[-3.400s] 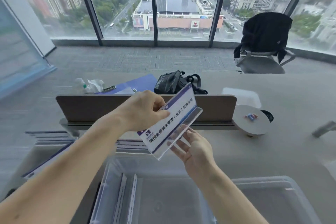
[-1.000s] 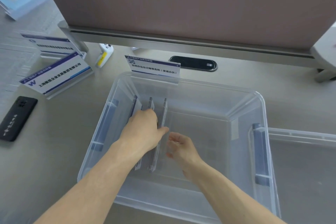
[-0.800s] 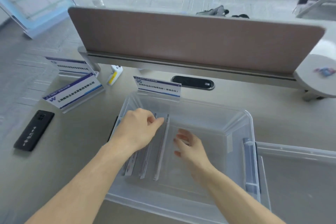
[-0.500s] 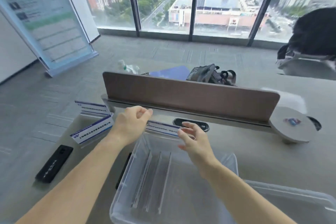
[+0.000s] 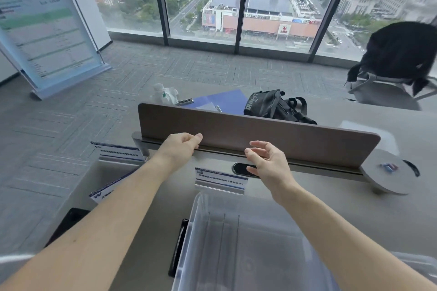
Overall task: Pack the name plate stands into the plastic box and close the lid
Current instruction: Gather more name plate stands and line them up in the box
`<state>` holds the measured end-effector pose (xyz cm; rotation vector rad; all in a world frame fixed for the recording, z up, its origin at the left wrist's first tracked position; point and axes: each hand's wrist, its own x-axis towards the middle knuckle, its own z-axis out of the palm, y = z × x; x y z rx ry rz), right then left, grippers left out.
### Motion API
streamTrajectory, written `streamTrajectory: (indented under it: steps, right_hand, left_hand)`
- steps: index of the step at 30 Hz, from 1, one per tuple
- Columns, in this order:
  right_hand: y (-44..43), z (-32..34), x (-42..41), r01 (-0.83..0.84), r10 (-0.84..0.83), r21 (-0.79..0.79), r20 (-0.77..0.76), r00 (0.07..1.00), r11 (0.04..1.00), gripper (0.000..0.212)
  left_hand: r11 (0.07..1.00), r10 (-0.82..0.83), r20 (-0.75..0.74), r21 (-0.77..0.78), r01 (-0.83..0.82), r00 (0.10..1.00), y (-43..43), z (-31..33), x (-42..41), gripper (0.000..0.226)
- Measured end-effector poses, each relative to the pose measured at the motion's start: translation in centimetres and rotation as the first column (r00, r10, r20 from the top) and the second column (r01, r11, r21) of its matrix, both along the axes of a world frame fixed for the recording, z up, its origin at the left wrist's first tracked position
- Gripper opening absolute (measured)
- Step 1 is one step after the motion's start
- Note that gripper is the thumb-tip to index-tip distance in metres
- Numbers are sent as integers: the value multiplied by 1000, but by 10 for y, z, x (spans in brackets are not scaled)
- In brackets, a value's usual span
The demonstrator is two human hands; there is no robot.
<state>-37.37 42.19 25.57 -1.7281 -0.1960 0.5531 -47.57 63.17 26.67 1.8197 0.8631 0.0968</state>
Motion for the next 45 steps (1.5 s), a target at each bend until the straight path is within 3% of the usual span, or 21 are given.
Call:
streamTrajectory:
  steps: [7,10,15,17,20,24,30,34,37,40,43,45]
  right_hand:
    - [27,-96,40,23,-11,-250,48,999,968,47]
    - [19,-138,54,-32,64,-413,64,996,910,45]
    - [17,-188,78,-188,215,-551,-17,977,813,65]
    - [26,-198,87,-269,346,-602,13,938,751,59]
    - [35,-209,93,-265,488,-706,130,863,656,30]
    - [35,-213,92,-200,539,-735,257,802,648,14]
    - [24,-179,83,-144,541,-684,411,734,715,13]
    - [13,-122,66,-74,521,-671,495,695,738,36]
    - [4,-65,47,-46,507,-640,560,655,767,11]
    - [-19,-8,33,3,466,-571,672,576,821,17]
    - [-52,34,13,99,189,-338,718,671,936,53]
    - [-70,47,-4,192,-48,-191,577,815,963,70]
  left_hand:
    - [998,-25,-177,-66,13,984,33,-111,20,33]
    - [993,26,-257,-102,-54,966,45,-148,34,51]
    - [986,-153,-270,25,166,951,58,-209,48,70]
    - [953,-224,-261,141,266,939,56,-228,54,60]
    - [868,-272,-233,360,342,934,55,-241,61,29]
    - [761,-344,-250,491,424,905,58,-241,67,10]
    - [615,-413,-357,569,546,838,54,-196,64,8]
    - [537,-513,-392,548,642,764,19,-128,67,28]
    - [458,-570,-405,566,686,715,-15,-75,68,27]
    - [428,-560,-325,674,602,762,-36,-17,57,20]
    - [487,-579,-134,734,473,804,-48,33,42,14]
    - [583,-601,17,693,424,799,-57,60,35,22]
